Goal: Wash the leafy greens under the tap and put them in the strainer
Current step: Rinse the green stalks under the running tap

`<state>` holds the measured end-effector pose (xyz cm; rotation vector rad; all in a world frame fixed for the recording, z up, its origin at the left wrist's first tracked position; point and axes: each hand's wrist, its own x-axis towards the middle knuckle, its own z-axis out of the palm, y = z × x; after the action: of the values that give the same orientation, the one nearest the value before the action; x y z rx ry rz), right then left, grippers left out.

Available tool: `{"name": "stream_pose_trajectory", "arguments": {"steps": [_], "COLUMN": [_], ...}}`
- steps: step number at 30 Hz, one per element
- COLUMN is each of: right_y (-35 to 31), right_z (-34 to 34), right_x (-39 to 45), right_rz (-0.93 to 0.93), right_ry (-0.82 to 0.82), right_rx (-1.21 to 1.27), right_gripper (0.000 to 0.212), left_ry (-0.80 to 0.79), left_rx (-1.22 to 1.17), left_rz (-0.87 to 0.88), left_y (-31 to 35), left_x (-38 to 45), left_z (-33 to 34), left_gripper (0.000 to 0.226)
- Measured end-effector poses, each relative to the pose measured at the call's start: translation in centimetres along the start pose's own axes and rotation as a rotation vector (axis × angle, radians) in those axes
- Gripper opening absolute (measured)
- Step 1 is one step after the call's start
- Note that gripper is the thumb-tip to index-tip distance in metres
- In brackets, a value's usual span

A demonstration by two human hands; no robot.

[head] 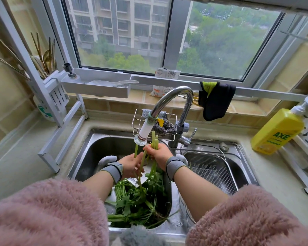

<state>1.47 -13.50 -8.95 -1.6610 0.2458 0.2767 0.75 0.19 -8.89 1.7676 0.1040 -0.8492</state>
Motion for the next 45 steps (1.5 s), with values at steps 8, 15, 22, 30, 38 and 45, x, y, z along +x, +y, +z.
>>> {"name": "stream_pose_trajectory", "arguments": {"steps": [8,15,22,30,38,45], "right_y": [-0.4,-0.9,-0.7,-0.5,0.1,0.8], "right_z": [-0.2,-0.1,-0.2,-0.3,-0.8,-1.1], "right_x": [-0.4,-1.0,-0.6,-0.4,0.0,0.3], "right_rz": [0.002,-0.022,-0.028,-0.017,0.005,-0.021], "right_ry": [-0.013,-0.053,-0.089,-0.082,-0.086,-0.099], "right_rx": [0.015,-0.029,-0.108,-0.095,-0.012,-0.008], "right_gripper": [0.028,0.029,0.02,0.021,0.02,0.027], "left_ry": [-0.071,-0.036,-0.046,0.098,0.132,0.157], "left_rx": [0.215,0.614,0.753,0.149,0.095,-0.007], "left_rz": [-0.032,0.001,0.016,0.181,0.146,0.176], "left_y": [-0.2,-0.1,0.4,0.6,0.5,0.5], "left_x": [-0.2,0.3,-0.3,0.4,0.4,0.7], "left_z": [0.4,0.1,0.2,-0.2,-0.6,0.0], "left_gripper": [0.038,0.036,0.039,0.003,0.016,0.019]}}
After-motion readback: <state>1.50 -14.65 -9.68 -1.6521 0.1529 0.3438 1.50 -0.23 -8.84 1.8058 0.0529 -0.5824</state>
